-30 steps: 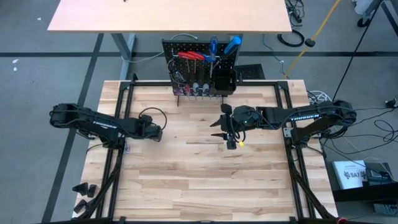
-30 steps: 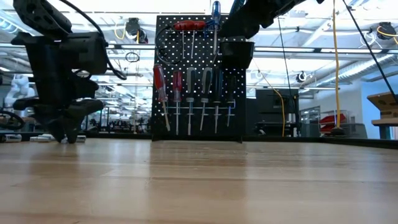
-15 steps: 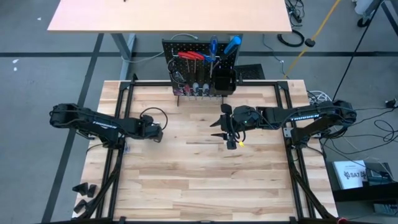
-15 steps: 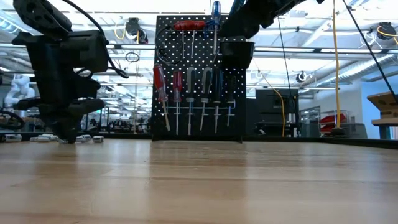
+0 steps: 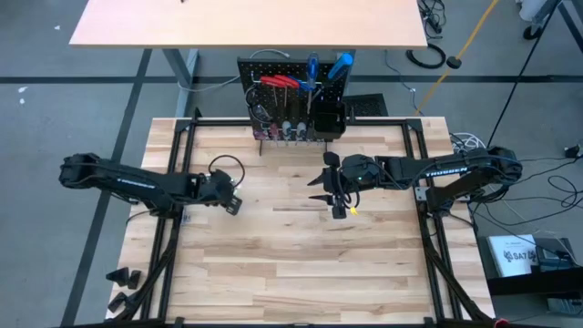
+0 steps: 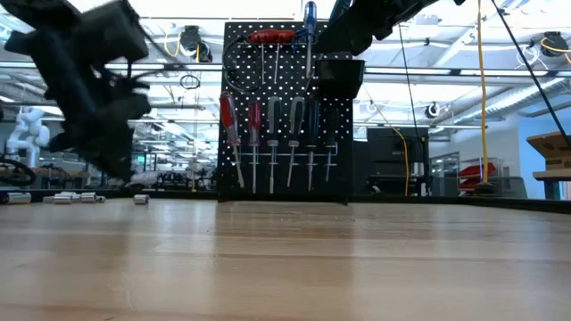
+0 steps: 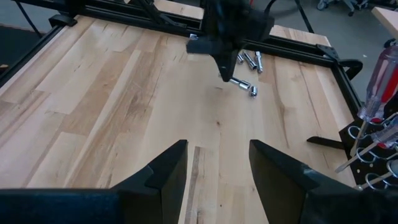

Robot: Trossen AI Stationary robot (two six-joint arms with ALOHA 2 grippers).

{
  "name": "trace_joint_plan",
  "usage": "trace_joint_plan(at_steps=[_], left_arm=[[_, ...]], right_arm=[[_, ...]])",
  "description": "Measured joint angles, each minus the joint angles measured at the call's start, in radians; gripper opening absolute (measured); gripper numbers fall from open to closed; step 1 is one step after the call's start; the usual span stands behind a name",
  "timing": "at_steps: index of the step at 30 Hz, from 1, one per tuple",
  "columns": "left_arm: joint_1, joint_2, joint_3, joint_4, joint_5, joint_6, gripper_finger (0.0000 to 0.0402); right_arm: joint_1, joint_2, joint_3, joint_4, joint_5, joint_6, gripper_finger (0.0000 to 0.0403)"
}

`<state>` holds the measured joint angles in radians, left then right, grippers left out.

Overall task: Hang tools onto peg board
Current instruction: Put the extension bar into the black bin on the peg board

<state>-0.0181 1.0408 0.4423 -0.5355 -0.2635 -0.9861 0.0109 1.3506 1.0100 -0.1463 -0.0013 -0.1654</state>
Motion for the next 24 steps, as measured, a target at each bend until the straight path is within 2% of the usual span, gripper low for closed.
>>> trace_joint_plan(at_steps=[5, 10, 14, 19, 24], left_arm=[[-0.040, -0.076, 0.000, 0.197, 0.059, 0.141, 0.0041], [-0.100, -0.082, 0.001, 0.558, 0.166, 0.376, 0.0041], [-0.141, -0.054, 0.003, 0.799, 0.190, 0.522, 0.0041], [-0.162, -0.006, 0.003, 0.929, 0.175, 0.656, 0.0041], [-0.166, 0.055, 0.003, 1.031, 0.146, 0.767, 0.0041]], right_arm=[[0.000, 0.006, 0.000, 0.012, 0.000, 0.006, 0.0164], [0.003, 0.045, 0.000, 0.054, -0.010, 0.016, 0.0164], [0.008, 0.107, 0.000, 0.177, -0.087, -0.025, 0.0168], [0.034, 0.183, 0.000, 0.360, -0.133, -0.064, 0.0196], [0.037, 0.204, 0.001, 0.496, -0.132, -0.006, 0.0233]])
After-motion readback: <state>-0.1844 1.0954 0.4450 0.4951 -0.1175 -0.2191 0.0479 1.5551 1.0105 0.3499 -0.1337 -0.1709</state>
